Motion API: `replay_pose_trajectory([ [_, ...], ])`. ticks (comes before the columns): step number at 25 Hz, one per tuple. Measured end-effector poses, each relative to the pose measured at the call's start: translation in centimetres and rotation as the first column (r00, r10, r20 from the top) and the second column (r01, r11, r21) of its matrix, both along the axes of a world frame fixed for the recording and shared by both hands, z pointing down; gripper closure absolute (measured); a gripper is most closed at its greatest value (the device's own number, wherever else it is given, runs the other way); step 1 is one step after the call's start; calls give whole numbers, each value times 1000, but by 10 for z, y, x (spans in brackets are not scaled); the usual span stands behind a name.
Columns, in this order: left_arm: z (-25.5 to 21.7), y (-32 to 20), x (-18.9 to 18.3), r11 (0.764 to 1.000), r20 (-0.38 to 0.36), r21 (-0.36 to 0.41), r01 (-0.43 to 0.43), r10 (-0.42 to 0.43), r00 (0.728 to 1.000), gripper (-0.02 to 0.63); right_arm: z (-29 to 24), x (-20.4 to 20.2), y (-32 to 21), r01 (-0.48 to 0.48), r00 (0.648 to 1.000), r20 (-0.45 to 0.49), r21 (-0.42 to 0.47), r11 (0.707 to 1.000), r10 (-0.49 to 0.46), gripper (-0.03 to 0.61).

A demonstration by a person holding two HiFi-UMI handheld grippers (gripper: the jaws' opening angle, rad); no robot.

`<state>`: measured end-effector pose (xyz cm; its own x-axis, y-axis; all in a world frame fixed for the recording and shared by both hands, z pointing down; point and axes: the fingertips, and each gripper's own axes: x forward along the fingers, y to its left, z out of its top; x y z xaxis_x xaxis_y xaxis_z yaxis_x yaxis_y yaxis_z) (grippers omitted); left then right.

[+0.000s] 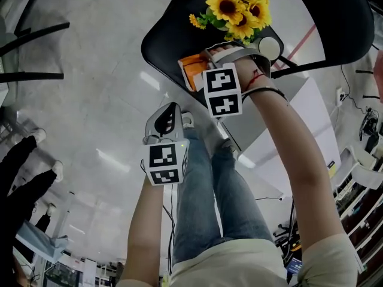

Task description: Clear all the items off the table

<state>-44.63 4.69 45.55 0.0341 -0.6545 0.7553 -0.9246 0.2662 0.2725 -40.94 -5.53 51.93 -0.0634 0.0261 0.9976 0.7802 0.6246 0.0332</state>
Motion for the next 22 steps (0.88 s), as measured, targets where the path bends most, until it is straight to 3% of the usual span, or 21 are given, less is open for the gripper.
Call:
replay_pose_trajectory([
  [12, 3, 6, -32, 998, 11, -9, 60, -60, 998, 604, 19, -46, -18, 103, 995, -10, 54, 993, -103, 290],
  [22, 5, 18, -41, 995, 13, -14, 101, -101, 995, 604, 26, -57, -24, 136, 990, -42, 57, 989, -133, 272],
])
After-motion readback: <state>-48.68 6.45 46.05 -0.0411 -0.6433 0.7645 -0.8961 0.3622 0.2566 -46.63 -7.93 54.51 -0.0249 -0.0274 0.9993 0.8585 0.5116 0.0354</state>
